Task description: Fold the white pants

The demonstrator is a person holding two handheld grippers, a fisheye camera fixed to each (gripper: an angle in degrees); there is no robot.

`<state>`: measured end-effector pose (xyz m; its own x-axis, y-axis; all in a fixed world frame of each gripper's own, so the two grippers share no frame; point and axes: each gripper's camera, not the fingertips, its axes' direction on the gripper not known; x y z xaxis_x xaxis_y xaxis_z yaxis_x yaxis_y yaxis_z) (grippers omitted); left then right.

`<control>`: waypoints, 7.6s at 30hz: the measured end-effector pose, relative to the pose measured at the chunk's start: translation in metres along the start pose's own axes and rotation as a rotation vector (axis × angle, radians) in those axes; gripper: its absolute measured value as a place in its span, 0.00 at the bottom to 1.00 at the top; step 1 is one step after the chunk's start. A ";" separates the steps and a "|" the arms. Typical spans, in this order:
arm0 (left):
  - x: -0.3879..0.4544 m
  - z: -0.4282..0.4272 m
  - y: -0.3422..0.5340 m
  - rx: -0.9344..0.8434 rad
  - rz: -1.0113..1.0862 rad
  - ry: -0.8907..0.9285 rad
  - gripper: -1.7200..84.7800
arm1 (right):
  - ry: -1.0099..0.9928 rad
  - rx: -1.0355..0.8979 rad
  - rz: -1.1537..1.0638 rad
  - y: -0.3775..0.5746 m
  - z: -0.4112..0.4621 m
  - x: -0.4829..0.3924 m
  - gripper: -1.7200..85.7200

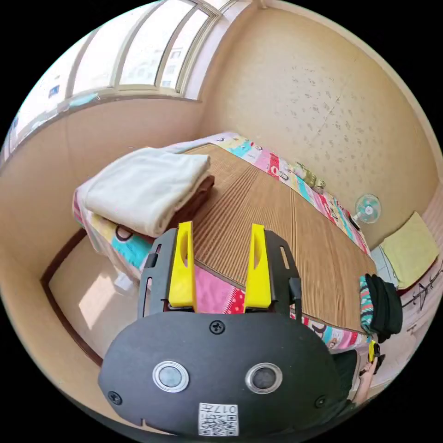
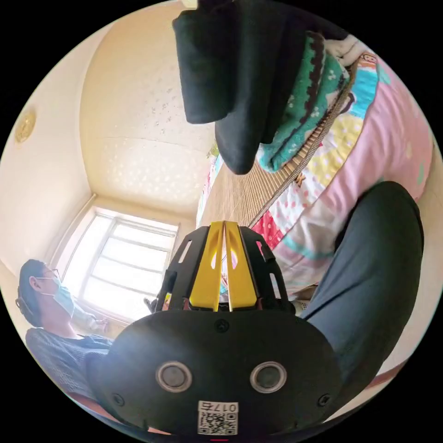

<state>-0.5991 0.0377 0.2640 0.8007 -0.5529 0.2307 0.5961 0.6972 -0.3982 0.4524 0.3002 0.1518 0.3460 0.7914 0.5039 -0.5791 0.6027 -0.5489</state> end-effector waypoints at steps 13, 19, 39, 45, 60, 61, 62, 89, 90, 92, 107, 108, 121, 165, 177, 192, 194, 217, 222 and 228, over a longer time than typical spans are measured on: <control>-0.026 0.022 0.060 0.124 -0.479 0.781 0.02 | 0.145 -0.305 -0.275 0.014 0.053 -0.040 0.02; 0.141 -0.037 0.136 -0.140 0.199 1.018 0.02 | 0.097 -0.367 -0.280 0.015 0.072 -0.039 0.02; 0.016 -0.026 0.317 -0.092 -0.331 0.866 0.06 | -0.034 -0.758 -0.490 0.039 0.141 -0.056 0.02; 0.256 -0.102 0.329 -0.198 0.449 1.214 0.06 | 0.036 -0.667 -0.452 0.031 0.113 -0.047 0.03; 0.140 -0.119 0.471 -0.417 0.539 0.981 0.12 | -0.093 -0.539 -0.151 -0.004 0.061 0.043 0.22; 0.127 -0.117 0.466 -0.410 0.496 0.977 0.11 | -0.096 -0.531 -0.150 -0.008 0.067 0.042 0.22; 0.107 -0.109 0.455 -0.412 0.427 0.941 0.12 | -0.092 -0.528 -0.151 -0.010 0.071 0.041 0.23; 0.152 -0.151 0.403 -0.552 0.783 0.804 0.08 | 0.405 -0.843 -0.728 0.047 0.304 -0.010 0.15; 0.132 -0.168 0.378 -0.461 0.731 0.788 0.08 | 0.437 -0.816 -0.806 0.068 0.295 -0.009 0.14; 0.103 -0.180 0.336 -0.358 0.608 0.764 0.10 | 0.465 -0.780 -0.901 0.101 0.286 -0.005 0.14; 0.200 -0.027 0.233 -0.851 0.083 1.595 0.15 | 1.006 -0.541 -1.553 0.245 0.255 -0.014 0.14; 0.203 -0.052 0.218 -0.731 0.061 1.693 0.14 | 1.080 -0.420 -1.597 0.229 0.240 -0.037 0.15; 0.188 -0.175 0.161 -0.134 0.179 0.878 0.18 | 0.337 -0.596 -0.989 0.078 0.288 -0.023 0.25; 0.073 -0.138 0.237 -0.194 -0.346 0.278 0.11 | 0.672 -0.678 -0.801 0.200 0.293 0.134 0.10; 0.153 -0.121 0.265 -0.131 -0.159 0.136 0.20 | 0.573 -0.592 -0.778 0.172 0.231 0.123 0.11; 0.265 -0.029 0.105 -0.318 0.018 0.476 0.16 | 0.382 -0.398 -0.648 0.124 0.147 0.122 0.11; 0.245 -0.001 0.118 -0.399 -0.090 0.492 0.20 | 0.376 -0.406 -0.647 0.125 0.149 0.121 0.12; 0.103 -0.183 0.229 -0.111 0.025 0.401 0.07 | 0.843 -0.869 -1.216 0.149 0.544 -0.044 0.07; 0.140 -0.248 0.139 0.069 0.271 0.286 0.06 | 0.967 -0.428 -1.291 0.107 0.587 -0.150 0.07; 0.080 -0.270 0.133 0.238 0.187 0.041 0.07 | 0.597 -0.438 -1.205 0.108 0.640 -0.211 0.10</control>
<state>-0.4722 -0.0373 -0.0104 0.8979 -0.4191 0.1347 0.4392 0.8734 -0.2103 -0.1560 0.1330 0.4129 0.7767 -0.3665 0.5123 0.5257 0.8252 -0.2066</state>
